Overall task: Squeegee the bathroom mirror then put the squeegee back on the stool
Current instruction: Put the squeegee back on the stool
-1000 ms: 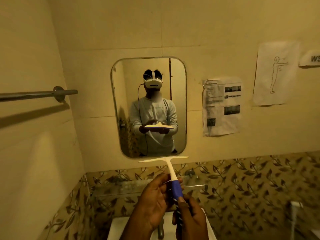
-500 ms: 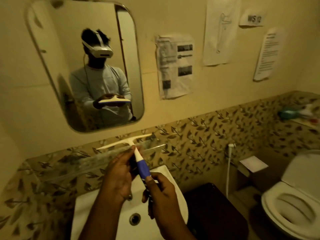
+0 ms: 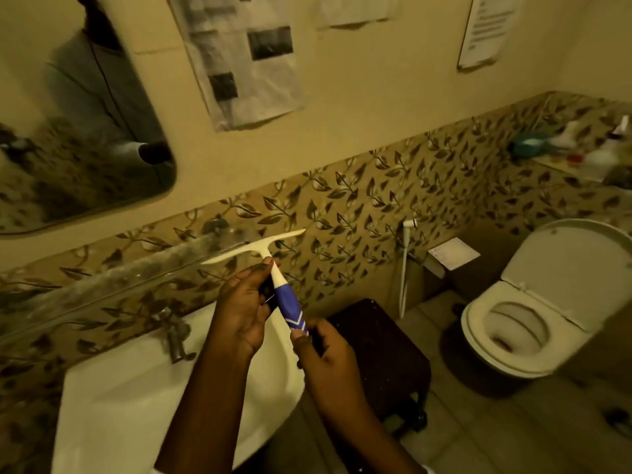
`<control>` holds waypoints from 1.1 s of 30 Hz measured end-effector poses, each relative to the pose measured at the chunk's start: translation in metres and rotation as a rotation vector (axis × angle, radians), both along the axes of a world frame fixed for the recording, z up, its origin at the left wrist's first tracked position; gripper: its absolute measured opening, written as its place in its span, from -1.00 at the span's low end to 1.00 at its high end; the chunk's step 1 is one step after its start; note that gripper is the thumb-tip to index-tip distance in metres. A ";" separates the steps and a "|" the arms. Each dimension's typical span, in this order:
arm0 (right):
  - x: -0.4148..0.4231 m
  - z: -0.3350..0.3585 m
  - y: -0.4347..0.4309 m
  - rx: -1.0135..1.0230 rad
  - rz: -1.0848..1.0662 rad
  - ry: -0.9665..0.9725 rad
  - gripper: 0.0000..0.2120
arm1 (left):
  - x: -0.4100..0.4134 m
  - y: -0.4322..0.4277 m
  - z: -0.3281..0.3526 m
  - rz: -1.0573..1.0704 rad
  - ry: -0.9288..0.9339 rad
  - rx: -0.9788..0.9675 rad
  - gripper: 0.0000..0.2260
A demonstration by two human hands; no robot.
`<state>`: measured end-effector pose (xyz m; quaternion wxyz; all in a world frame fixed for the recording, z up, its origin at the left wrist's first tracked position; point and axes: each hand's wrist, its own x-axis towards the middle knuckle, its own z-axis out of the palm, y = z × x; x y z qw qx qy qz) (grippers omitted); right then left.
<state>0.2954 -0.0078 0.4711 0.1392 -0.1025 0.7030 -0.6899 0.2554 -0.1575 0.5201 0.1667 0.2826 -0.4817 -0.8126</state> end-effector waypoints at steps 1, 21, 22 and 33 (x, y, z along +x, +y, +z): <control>-0.014 -0.009 0.012 0.039 -0.009 0.017 -0.84 | -0.015 0.011 -0.008 -0.006 -0.024 0.017 -0.87; -0.215 -0.239 0.146 0.483 -0.144 0.067 -0.69 | -0.223 0.133 -0.248 -0.031 -0.359 0.102 -0.96; -0.220 -0.254 0.149 0.493 -0.148 0.067 -0.70 | -0.227 0.134 -0.265 -0.029 -0.371 0.110 -0.93; -0.247 -0.417 0.154 0.634 -0.073 0.052 -0.80 | -0.251 0.145 -0.433 -0.039 -0.501 0.122 -0.79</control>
